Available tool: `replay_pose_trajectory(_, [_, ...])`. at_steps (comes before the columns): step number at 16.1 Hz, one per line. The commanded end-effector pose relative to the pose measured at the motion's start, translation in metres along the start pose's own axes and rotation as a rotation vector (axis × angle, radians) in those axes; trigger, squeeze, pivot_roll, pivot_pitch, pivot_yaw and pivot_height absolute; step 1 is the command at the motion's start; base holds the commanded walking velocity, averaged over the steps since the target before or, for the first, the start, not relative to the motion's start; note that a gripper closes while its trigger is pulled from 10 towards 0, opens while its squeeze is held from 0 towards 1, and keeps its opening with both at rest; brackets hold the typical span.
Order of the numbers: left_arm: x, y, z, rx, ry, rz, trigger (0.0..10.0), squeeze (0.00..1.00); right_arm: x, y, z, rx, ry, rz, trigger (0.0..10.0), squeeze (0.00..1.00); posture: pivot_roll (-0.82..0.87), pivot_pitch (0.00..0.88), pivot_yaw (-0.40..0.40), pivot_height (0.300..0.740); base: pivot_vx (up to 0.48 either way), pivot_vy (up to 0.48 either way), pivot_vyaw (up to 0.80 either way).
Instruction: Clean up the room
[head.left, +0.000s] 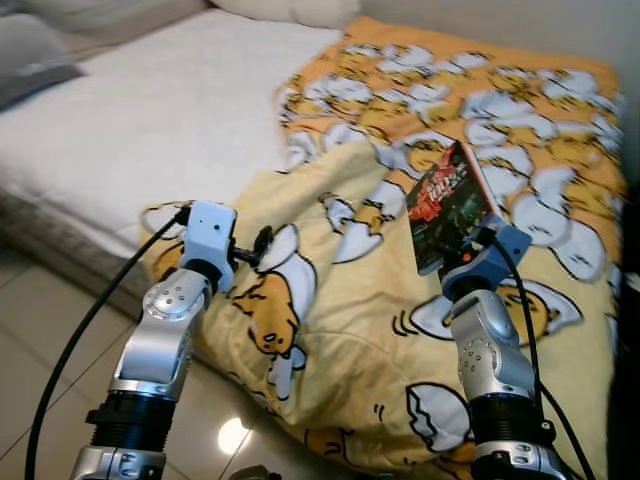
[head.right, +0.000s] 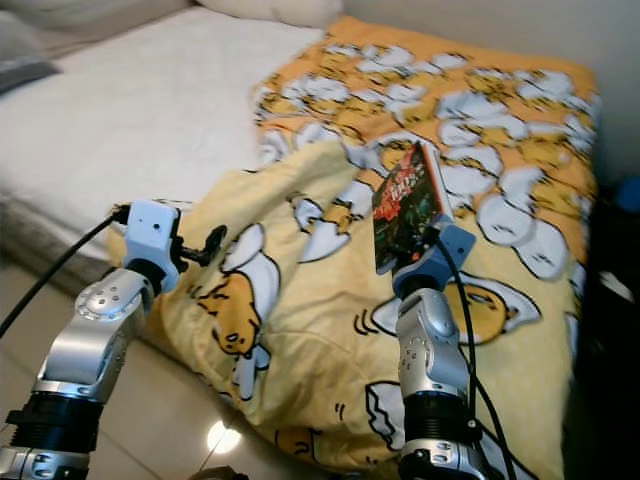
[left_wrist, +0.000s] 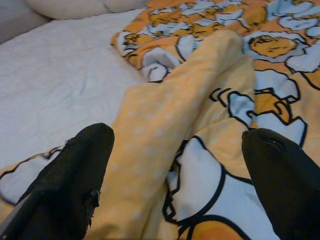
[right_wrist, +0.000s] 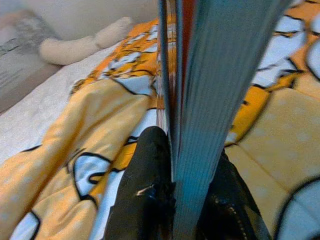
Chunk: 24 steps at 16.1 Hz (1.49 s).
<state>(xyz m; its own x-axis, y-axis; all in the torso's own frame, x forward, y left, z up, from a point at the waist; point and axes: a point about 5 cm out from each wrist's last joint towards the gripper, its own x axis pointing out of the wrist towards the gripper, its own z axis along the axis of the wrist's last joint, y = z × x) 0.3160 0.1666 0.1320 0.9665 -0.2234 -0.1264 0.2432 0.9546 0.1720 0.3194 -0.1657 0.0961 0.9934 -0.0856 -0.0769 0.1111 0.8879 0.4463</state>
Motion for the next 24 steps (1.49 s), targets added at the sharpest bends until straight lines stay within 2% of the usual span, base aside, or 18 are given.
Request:
replay_pose_trajectory(1, [-0.001,0.004,-0.001,0.006,0.002,0.007,10.0,0.18,0.003,0.010,0.006,0.031,-0.025,0.030,10.0,0.00,0.10,0.000,-0.010,0.740,0.000,0.315,-0.80])
replay_pose_trajectory(3, [-0.001,0.011,0.000,0.009,-0.001,0.027,10.0,0.18,0.000,0.011,-0.005,0.068,0.025,0.046,10.0,0.00,0.09,0.000,0.000,0.740,0.000,0.322,-0.63])
replay_pose_trajectory(4, [-0.001,0.011,0.001,0.009,-0.004,0.029,10.0,0.18,0.000,0.011,-0.007,0.032,0.033,0.060,10.0,0.00,0.08,0.000,0.010,0.740,0.000,0.330,0.00])
replay_pose_trajectory(10, [-0.003,0.006,-0.003,0.005,0.000,0.003,10.0,0.18,0.000,0.010,-0.006,0.000,0.052,0.065,10.0,0.00,0.07,0.000,-0.003,0.740,0.000,0.330,0.00])
replay_pose_trajectory(12, [-0.003,0.008,-0.003,0.009,-0.002,0.003,10.0,0.18,0.001,0.011,-0.007,0.042,0.053,0.056,10.0,0.00,0.08,0.000,-0.004,0.740,0.000,0.334,-0.80])
replay_pose_trajectory(16, [-0.004,0.014,0.000,0.026,-0.005,0.017,10.0,0.18,-0.001,0.008,-0.010,0.058,0.057,0.044,10.0,0.00,0.10,0.000,-0.001,0.740,0.000,0.332,-0.80])
replay_pose_trajectory(21, [-0.002,0.014,-0.004,-0.001,0.007,0.018,10.0,0.18,0.003,0.006,-0.005,0.018,0.049,0.022,10.0,0.00,0.07,0.000,0.010,0.740,0.000,0.333,-0.80])
replay_pose_trajectory(23, [-0.001,0.014,-0.003,-0.007,0.007,0.019,10.0,0.18,0.005,0.009,-0.001,0.035,0.041,0.069,10.0,0.00,0.08,0.000,0.006,0.740,0.000,0.334,-0.80])
replay_pose_trajectory(24, [-0.001,0.014,-0.003,-0.012,0.009,0.016,10.0,0.18,0.006,0.008,0.001,-0.001,0.028,0.053,10.0,0.00,0.08,0.000,0.007,0.740,0.000,0.330,-0.80])
